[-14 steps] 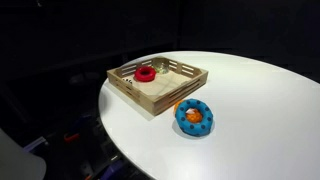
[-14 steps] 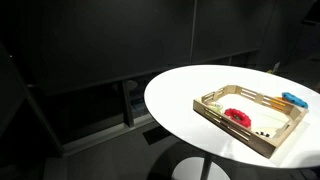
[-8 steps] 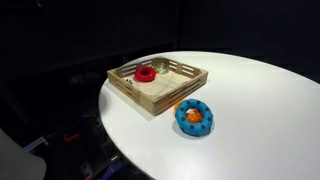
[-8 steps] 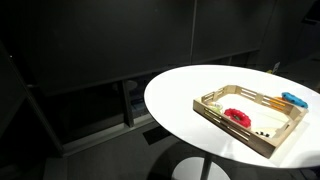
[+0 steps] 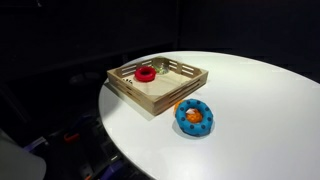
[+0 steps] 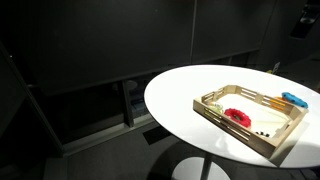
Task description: Put the red ring on the table
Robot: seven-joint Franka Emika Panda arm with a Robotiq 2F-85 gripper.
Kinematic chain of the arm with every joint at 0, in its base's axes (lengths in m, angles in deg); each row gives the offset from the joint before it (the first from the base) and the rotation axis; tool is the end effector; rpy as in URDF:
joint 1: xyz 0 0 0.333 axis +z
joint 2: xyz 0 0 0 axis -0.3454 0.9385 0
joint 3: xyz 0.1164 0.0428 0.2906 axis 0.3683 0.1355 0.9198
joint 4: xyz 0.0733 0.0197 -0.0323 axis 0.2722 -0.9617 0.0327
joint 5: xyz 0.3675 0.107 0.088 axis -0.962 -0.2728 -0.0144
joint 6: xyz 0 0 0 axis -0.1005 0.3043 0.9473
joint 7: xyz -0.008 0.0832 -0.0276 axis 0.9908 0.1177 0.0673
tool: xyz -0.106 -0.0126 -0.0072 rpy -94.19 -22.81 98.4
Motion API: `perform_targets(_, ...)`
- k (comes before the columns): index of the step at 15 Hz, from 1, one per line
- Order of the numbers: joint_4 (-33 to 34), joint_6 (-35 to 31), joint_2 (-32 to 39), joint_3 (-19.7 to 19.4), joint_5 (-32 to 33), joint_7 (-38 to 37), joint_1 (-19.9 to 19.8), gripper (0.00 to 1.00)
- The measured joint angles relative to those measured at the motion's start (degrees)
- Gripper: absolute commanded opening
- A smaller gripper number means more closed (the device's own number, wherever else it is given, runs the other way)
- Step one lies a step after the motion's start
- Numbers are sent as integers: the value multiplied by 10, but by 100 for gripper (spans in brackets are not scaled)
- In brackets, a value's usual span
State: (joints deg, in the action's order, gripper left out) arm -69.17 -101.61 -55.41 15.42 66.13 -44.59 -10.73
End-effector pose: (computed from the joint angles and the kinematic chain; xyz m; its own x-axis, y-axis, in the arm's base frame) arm 0.3679 0.1536 0.5402 0.9647 0.2269 0.1336 0.2327 -0.9721 -0.0293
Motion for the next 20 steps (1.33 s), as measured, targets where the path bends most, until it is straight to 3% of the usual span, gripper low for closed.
perform_targets(5, -20, -9, 37, -8, 35, 0, -22, 100)
perform_targets(11, -62, -70, 75, -18, 67, 0, -36, 100)
perform_targets(20, -69, -71, 88, -19, 76, -16, -39, 100)
